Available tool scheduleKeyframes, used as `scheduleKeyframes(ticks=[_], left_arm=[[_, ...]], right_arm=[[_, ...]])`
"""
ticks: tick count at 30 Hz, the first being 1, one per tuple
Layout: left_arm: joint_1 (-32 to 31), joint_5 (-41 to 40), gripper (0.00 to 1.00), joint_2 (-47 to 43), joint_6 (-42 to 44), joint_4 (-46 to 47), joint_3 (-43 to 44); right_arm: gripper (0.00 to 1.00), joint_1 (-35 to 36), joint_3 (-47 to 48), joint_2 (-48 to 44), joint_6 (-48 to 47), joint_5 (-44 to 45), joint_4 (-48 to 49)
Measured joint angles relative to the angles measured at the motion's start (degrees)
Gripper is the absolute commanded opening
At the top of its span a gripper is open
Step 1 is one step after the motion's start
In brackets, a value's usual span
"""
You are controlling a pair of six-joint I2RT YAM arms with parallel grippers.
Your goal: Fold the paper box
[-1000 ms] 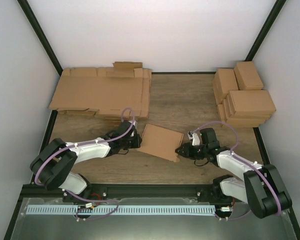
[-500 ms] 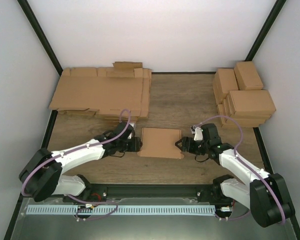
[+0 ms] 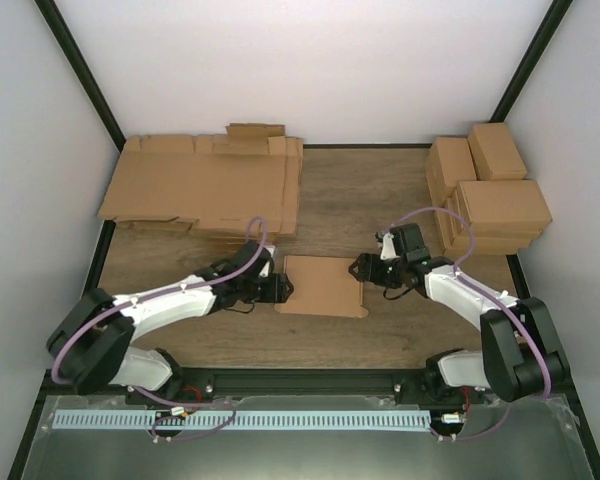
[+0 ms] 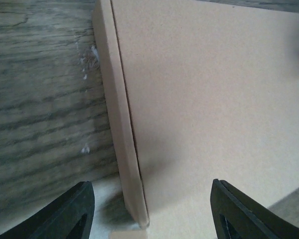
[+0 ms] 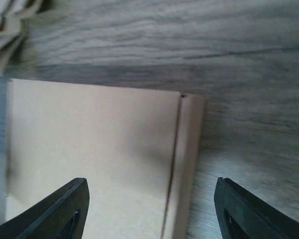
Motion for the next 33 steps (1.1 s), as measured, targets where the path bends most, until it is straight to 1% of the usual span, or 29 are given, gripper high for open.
scheduleKeyframes(ticks=[2, 4, 5, 10, 11, 14, 18, 21, 24, 26, 28, 30, 32, 33], left_arm=[[0.0, 0.1, 0.7, 3.3, 0.2, 0.6, 1.4], [0.0, 0.1, 0.7, 6.3, 0.3, 1.2, 2.9], [0.0, 0.1, 0.68, 7.5, 0.4, 1.6, 3.5], [0.0, 1.1, 0.47, 12.7, 1.6, 2.8, 7.5], [0.0, 1.6, 0.45, 13.4, 1.7, 3.0, 8.2], [0.0, 2.3, 0.4, 14.9, 2.3, 2.9, 9.6], [0.0, 2.3, 0.39, 15.5, 2.8, 2.3, 10.1], [-0.1, 2.0, 0.42, 15.5, 2.9, 2.1, 10.1], [-0.3, 0.8, 0.49, 14.6, 3.2, 0.6, 10.1], [-0.6, -0.5, 0.53, 13.3, 3.6, -1.5, 10.0], [-1.0, -1.7, 0.61, 11.4, 3.9, -2.9, 9.6], [-1.3, -2.7, 0.74, 8.4, 4.0, -3.6, 8.4], [-1.6, -4.0, 0.8, 5.2, 3.5, -4.3, 6.8], [-1.6, -4.8, 0.82, 3.8, 3.5, -4.9, 6.1]], right_arm=[[0.72, 0.4, -0.3, 0.7, 0.1, 1.9, -0.8], [0.72, 1.4, -1.0, 0.7, 0.1, 3.6, -1.0], [0.72, 1.9, -1.4, 0.7, 0.1, 4.0, -1.0], [0.7, 3.9, -2.3, 1.1, 0.4, 5.2, -1.0], [0.69, 4.3, -2.4, 1.1, 0.5, 5.2, -1.0], [0.68, 4.9, -2.4, 1.1, 0.7, 5.9, -1.1], [0.67, 5.5, -2.4, 1.2, 0.9, 6.8, -1.1], [0.67, 5.8, -2.4, 1.2, 0.8, 7.0, -1.1], [0.68, 6.1, -2.7, 0.6, 1.1, 5.7, -1.1], [0.7, 6.7, -3.7, -0.9, 1.3, 4.1, -1.3], [0.74, 7.3, -5.4, -3.4, 1.8, 2.1, -1.5], [0.8, 7.8, -6.7, -5.6, 2.4, 0.5, -1.6], [0.87, 8.0, -7.2, -7.3, 2.9, 0.2, -2.2], [0.88, 8.0, -7.2, -8.0, 3.3, 0.6, -2.7]])
